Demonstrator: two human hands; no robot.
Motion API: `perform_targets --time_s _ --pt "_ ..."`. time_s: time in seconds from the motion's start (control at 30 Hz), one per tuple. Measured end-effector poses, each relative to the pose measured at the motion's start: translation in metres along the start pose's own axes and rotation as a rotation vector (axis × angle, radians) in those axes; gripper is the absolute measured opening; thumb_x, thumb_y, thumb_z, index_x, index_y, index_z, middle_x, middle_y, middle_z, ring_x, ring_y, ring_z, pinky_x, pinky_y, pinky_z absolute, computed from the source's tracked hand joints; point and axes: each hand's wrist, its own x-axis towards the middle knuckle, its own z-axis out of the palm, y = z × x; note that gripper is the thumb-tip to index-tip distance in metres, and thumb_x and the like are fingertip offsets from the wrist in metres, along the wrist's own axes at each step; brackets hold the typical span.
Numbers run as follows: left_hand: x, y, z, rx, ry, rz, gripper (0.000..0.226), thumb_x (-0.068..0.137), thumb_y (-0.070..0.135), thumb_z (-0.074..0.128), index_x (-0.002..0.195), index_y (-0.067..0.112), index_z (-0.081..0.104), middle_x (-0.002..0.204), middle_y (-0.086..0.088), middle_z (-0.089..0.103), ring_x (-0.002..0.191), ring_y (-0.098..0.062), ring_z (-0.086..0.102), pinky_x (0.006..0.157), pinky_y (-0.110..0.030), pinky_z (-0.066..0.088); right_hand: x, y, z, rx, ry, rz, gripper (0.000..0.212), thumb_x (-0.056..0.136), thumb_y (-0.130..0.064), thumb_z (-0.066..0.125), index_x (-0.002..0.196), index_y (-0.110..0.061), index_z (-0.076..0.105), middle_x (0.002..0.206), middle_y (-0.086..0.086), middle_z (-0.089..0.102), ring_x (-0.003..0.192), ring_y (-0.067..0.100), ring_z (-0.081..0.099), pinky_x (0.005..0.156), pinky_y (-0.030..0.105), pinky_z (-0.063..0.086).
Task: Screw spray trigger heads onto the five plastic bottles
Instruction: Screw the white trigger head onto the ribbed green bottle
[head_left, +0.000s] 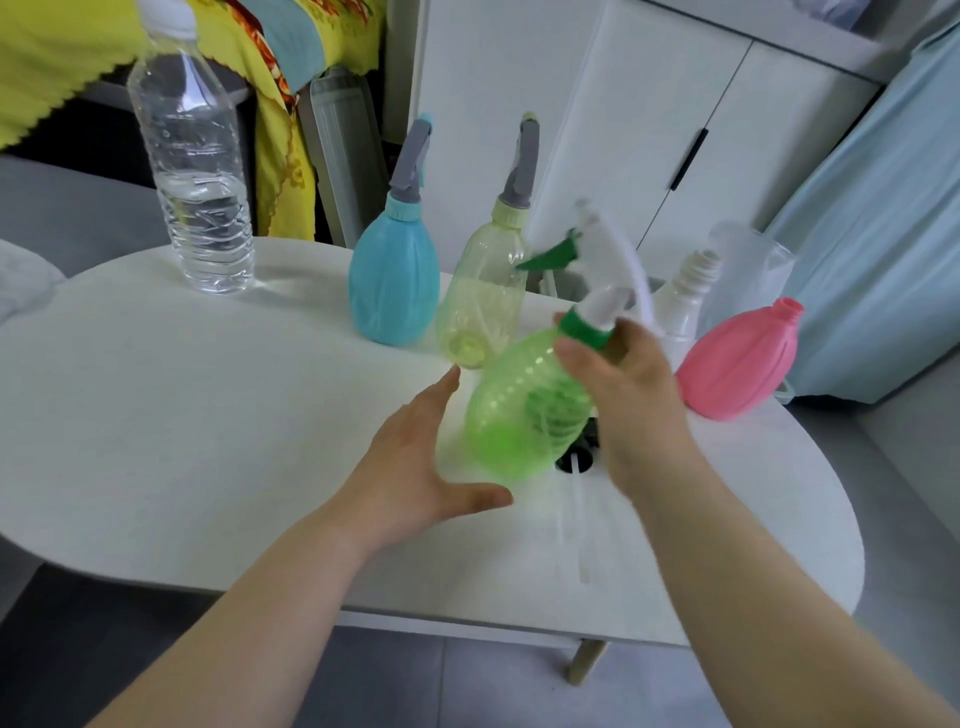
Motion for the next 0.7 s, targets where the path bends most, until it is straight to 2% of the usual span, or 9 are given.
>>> perform_targets --time_s 0.03,0.07,0.13,0.2,0.27,0.37,0.43,0.53,0.7 --pt "0.001 -0.002 -0.001 0.067 0.012 -0.020 0.096 0.062 0.046 0.072 0.138 0.029 0.017 0.145 0.011 0.027 0.133 -0.008 0.022 0.110 -0.024 0.014 0.010 -0.007 -0.006 0.006 0.058 -0.009 0.016 0.079 -0.004 0.060 0.085 -0.019 0.059 0.076 -0.009 0.061 0.064 -0.001 0.060 0.059 0.013 0.048" --pt "0.003 -0.004 -0.001 0.135 0.033 -0.033 0.085 0.069 0.046 0.066 0.138 0.024 0.022 0.147 0.005 0.027 0.135 -0.012 0.021 0.111 -0.027 0.010 0.021 -0.012 -0.011 0.010 0.102 -0.014 0.015 0.080 -0.005 0.060 0.085 -0.019 0.057 0.076 -0.008 0.059 0.066 0.003 0.059 0.061 0.017 0.046" --pt "0.008 -0.010 -0.001 0.281 0.060 -0.058 0.064 0.080 0.043 0.056 0.134 0.022 0.032 0.148 0.003 0.028 0.136 -0.011 0.020 0.111 -0.027 0.003 0.044 -0.019 -0.019 -0.012 0.171 -0.030 0.021 0.079 -0.009 0.061 0.099 -0.014 0.054 0.081 -0.005 0.057 0.072 0.009 0.055 0.064 0.020 0.043" --pt "0.012 -0.016 0.000 0.385 0.057 -0.087 0.055 0.085 0.042 0.049 0.134 0.023 0.032 0.149 0.003 0.025 0.138 -0.011 0.014 0.110 -0.027 -0.001 0.067 -0.020 -0.020 -0.077 0.225 -0.071 0.034 0.078 -0.010 0.062 0.110 -0.007 0.051 0.089 0.001 0.057 0.075 0.011 0.053 0.065 0.020 0.042" --pt "0.013 -0.020 0.002 0.443 0.060 -0.088 0.054 0.085 0.041 0.046 0.134 0.024 0.031 0.150 0.004 0.023 0.139 -0.011 0.012 0.110 -0.028 -0.002 0.086 -0.016 -0.016 -0.143 0.275 -0.102 0.041 0.077 -0.011 0.061 0.115 -0.003 0.049 0.091 0.002 0.055 0.074 0.010 0.051 0.063 0.018 0.040" --pt "0.012 -0.023 0.005 0.512 0.071 -0.050 0.052 0.085 0.041 0.045 0.132 0.024 0.033 0.149 0.004 0.025 0.139 -0.012 0.013 0.110 -0.029 -0.001 0.108 -0.003 -0.009 -0.187 0.310 -0.125 0.039 0.079 -0.012 0.060 0.114 -0.006 0.044 0.078 -0.010 0.049 0.067 -0.001 0.046 0.051 0.003 0.038" --pt "0.011 -0.024 0.006 0.527 0.081 -0.036 0.052 0.085 0.042 0.044 0.132 0.024 0.033 0.149 0.004 0.025 0.139 -0.012 0.013 0.109 -0.029 -0.002 0.117 0.006 -0.004 -0.220 0.300 -0.122 0.039 0.080 -0.012 0.059 0.114 -0.008 0.042 0.077 -0.014 0.046 0.066 -0.003 0.044 0.047 -0.002 0.036" --pt "0.011 -0.027 0.007 0.535 0.092 -0.027 0.052 0.085 0.044 0.042 0.132 0.025 0.031 0.149 0.005 0.023 0.139 -0.012 0.011 0.108 -0.029 -0.003 0.127 0.016 0.003 -0.247 0.277 -0.083 0.038 0.081 -0.014 0.059 0.114 -0.008 0.042 0.078 -0.012 0.045 0.067 -0.001 0.043 0.050 0.005 0.038" --pt "0.013 -0.027 0.008 0.547 0.083 -0.035 0.054 0.085 0.047 0.040 0.133 0.026 0.029 0.150 0.007 0.021 0.139 -0.010 0.009 0.111 -0.031 -0.002 0.136 0.032 0.006 -0.307 0.260 -0.052 0.038 0.082 -0.015 0.058 0.115 -0.007 0.039 0.075 -0.014 0.041 0.065 0.000 0.042 0.054 0.016 0.035"
